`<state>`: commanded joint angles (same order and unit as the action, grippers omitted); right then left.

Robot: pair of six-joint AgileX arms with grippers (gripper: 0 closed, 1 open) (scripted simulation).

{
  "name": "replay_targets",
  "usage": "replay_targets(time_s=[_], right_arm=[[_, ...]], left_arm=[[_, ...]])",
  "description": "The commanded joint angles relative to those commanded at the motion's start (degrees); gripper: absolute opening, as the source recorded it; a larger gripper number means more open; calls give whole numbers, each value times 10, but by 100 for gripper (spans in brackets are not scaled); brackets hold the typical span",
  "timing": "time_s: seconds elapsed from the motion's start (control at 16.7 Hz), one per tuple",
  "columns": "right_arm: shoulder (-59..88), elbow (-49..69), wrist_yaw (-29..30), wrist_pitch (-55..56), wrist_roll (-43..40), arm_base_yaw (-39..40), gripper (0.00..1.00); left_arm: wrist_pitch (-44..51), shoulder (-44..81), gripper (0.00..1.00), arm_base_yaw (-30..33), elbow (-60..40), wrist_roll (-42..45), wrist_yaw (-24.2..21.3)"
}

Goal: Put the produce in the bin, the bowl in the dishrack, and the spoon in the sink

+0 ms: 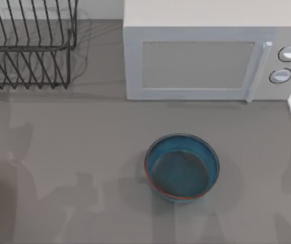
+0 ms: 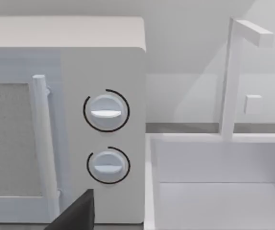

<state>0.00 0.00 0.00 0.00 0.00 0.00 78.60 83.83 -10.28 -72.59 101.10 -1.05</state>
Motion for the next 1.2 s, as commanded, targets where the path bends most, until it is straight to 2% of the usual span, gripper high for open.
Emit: replay_targets(time_s=[0.24, 0.6, 0.9, 1.2], right_arm=[[0, 0, 0, 0, 0, 0, 100], [0, 0, 0, 0, 0, 0, 100], [0, 0, 0, 0, 0, 0, 100], [0, 0, 0, 0, 0, 0, 100]], left_arm=[[-25, 4, 0, 2, 21, 0, 0], [-153, 17, 0, -4, 135, 4, 0], [-161, 19, 0, -5, 143, 5, 0], [-161, 19, 38, -5, 143, 5, 0]])
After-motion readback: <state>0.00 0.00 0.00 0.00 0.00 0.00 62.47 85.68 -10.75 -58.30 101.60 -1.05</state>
